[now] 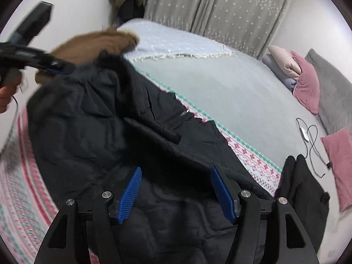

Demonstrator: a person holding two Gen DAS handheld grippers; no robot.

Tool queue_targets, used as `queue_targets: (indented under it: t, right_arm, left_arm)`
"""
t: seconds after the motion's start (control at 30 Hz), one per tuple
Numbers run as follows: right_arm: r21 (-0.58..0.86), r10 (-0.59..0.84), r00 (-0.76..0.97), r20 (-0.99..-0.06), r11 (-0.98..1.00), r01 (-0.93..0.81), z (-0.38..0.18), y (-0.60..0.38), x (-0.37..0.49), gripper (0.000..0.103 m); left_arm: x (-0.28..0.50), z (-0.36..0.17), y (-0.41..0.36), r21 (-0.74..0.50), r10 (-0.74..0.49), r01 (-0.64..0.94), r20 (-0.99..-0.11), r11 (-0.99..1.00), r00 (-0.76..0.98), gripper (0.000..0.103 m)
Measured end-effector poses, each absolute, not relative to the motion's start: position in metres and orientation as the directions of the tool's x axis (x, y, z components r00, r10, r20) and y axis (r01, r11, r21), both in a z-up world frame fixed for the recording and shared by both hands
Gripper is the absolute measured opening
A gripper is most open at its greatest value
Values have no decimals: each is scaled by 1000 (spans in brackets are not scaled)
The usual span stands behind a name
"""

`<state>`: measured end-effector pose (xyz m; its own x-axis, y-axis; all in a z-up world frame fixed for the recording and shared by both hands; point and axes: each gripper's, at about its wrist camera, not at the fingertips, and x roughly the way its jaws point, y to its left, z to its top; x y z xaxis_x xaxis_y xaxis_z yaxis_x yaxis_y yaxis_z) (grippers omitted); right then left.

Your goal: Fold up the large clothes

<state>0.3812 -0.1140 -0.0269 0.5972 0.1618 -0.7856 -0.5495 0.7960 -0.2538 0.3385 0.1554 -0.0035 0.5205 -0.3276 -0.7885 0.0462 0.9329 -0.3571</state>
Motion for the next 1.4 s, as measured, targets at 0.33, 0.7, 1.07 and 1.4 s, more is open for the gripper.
queue_targets:
  t: [0.33,0.7,1.07,1.4]
  right_arm:
    - [-405,80,660,-747,731,-548,-42,-93,404,65]
    - [-421,25,655,-755,748,-514,-30,-92,467,13]
    - [-392,-56,584,-810,792,-467,-101,-80,543,13]
    - [-295,-35,516,-856,853,-431,-139,-88,555,30]
  left_arm:
    - [332,-12,144,-259,-264,86,-803,962,534,64]
    - [341,-15,143,-256,-250,65,-808,965,533,64]
    - [351,-33,157,-201,-160,-16,-826,979,541,65]
    - [358,-46,156,-108,-76,-32,-848,994,524,65]
